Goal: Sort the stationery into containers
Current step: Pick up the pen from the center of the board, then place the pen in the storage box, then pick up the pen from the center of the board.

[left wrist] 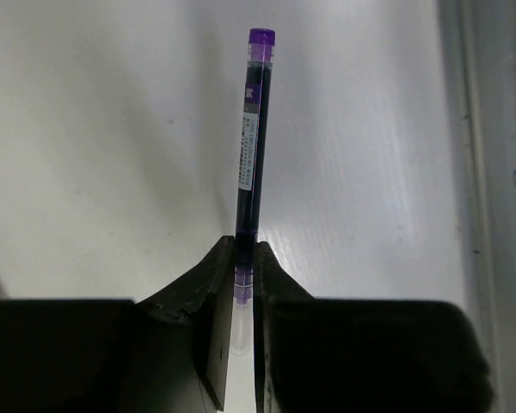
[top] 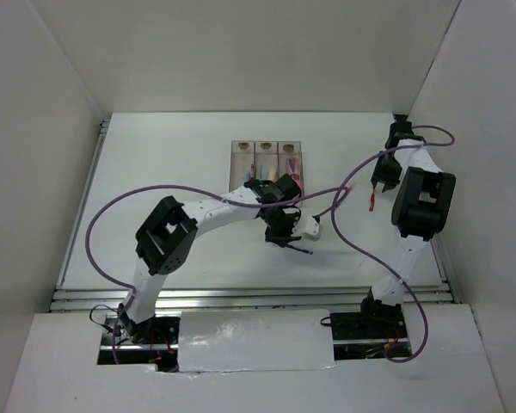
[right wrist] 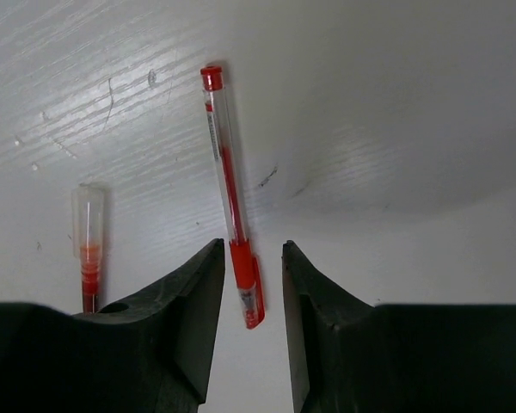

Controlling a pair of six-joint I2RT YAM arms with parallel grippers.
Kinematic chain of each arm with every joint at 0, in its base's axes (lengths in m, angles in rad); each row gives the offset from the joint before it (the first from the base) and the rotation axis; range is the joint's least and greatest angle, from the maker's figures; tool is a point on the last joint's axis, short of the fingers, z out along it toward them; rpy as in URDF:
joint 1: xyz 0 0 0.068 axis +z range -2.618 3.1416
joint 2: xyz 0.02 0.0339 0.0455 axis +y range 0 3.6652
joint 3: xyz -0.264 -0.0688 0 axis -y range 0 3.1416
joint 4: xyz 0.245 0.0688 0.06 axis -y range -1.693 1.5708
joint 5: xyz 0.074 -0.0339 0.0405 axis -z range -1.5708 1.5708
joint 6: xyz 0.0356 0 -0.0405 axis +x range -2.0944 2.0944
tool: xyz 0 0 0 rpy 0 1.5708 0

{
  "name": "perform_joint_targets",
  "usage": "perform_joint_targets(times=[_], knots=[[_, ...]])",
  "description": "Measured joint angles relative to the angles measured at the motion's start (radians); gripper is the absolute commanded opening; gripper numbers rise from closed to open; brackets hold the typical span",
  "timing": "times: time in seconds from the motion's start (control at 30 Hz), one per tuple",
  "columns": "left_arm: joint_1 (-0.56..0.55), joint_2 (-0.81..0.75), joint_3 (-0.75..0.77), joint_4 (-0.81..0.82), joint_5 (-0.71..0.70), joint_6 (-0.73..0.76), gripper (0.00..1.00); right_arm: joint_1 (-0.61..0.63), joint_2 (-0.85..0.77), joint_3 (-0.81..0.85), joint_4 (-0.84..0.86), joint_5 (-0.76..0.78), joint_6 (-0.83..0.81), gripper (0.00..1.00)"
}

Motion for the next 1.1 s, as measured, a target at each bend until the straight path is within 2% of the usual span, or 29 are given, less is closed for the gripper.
perform_joint_targets(times=[0.1,0.23,0.43,0.53,0.67,0.9,0.97,1.07,1.1], knots=[[0.01,-0.083,0.002,0.005,0.035,-0.111,0.0,0.0,0.032,0.021,-0.001,0.01,-0.001,0.34],[0.068,-0.221,0.038,0.084,0.08,-0.343,0.0,0.0,0.071,0.052,-0.011,0.016,-0.005,0.3],[0.294,-0.337,0.106,0.251,0.04,-0.731,0.0,0.003,0.097,0.093,-0.023,0.018,-0.014,0.3],[0.389,-0.348,0.105,0.283,0.004,-0.856,0.0,0.005,0.127,0.142,-0.04,0.018,-0.026,0.31],[0.472,-0.356,0.058,0.315,-0.059,-0.966,0.0,0.01,0.163,0.198,-0.065,0.018,-0.036,0.33],[0.482,-0.358,-0.023,0.308,-0.151,-1.064,0.0,0.024,0.187,0.217,-0.087,0.02,-0.059,0.35],[0.481,-0.357,-0.022,0.299,-0.199,-1.093,0.0,0.029,0.192,0.219,-0.092,0.019,-0.063,0.3],[0.482,-0.354,-0.021,0.292,-0.264,-1.136,0.0,0.031,0.193,0.222,-0.097,0.015,-0.07,0.12],[0.482,-0.35,-0.021,0.29,-0.283,-1.153,0.0,0.031,0.193,0.222,-0.098,0.013,-0.072,0.0]])
